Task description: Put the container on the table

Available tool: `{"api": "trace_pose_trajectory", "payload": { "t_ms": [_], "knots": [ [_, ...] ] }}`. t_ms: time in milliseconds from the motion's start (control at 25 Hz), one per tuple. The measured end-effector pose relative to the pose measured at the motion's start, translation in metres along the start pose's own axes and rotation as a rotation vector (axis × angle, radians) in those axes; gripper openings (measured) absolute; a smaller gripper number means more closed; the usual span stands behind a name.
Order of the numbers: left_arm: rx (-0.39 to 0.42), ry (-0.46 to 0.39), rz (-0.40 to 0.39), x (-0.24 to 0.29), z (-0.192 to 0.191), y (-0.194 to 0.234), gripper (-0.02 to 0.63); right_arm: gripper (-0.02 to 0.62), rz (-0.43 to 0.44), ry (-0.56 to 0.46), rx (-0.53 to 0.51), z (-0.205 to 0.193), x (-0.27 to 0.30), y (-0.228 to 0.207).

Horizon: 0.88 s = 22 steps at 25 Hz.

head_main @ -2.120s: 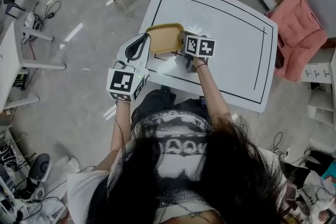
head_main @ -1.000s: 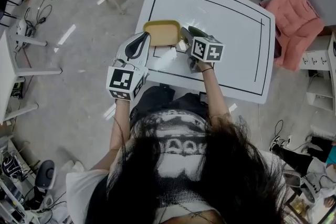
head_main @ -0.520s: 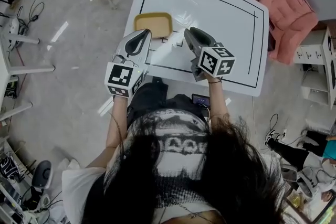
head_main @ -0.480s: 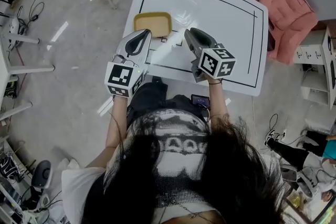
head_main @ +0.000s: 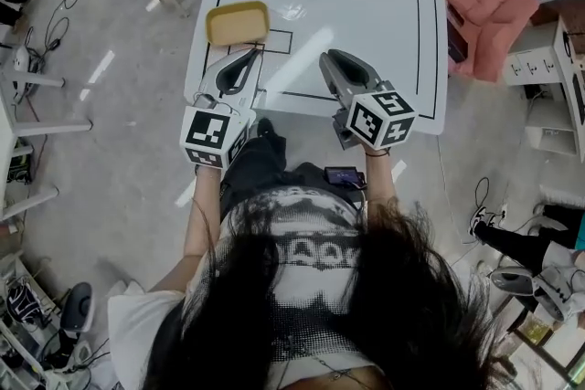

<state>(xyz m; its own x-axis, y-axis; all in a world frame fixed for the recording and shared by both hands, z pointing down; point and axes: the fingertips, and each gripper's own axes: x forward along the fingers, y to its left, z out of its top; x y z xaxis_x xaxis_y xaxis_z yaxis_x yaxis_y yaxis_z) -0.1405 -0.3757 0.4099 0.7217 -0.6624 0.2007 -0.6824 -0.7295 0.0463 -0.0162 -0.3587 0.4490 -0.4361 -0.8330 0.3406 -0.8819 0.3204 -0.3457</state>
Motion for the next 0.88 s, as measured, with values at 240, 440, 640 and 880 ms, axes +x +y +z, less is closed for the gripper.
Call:
{"api": "trace_pose_trajectory", "payload": {
  "t_ms": [240, 440, 640, 880],
  "knots": [
    [0.022, -0.013, -0.033, -0.024, -0.004, -0.09, 0.0, 0.058, 0.006, -0.032, 0.005, -0.032, -0.088, 0.002],
    [0.044, 0.002, -0.04, -0.054, -0.013, -0.153, 0.0, 0.041, 0.026, -0.055, 0.003, -0.06, -0.149, 0.016],
    [0.044, 0.008, -0.058, -0.087, -0.022, -0.206, 0.0, 0.032, 0.037, -0.08, -0.007, -0.079, -0.199, 0.029],
    [0.055, 0.015, -0.084, -0.116, -0.023, -0.255, 0.0, 0.023, 0.048, -0.11, 0.001, -0.091, -0.244, 0.045]
  ]
}}
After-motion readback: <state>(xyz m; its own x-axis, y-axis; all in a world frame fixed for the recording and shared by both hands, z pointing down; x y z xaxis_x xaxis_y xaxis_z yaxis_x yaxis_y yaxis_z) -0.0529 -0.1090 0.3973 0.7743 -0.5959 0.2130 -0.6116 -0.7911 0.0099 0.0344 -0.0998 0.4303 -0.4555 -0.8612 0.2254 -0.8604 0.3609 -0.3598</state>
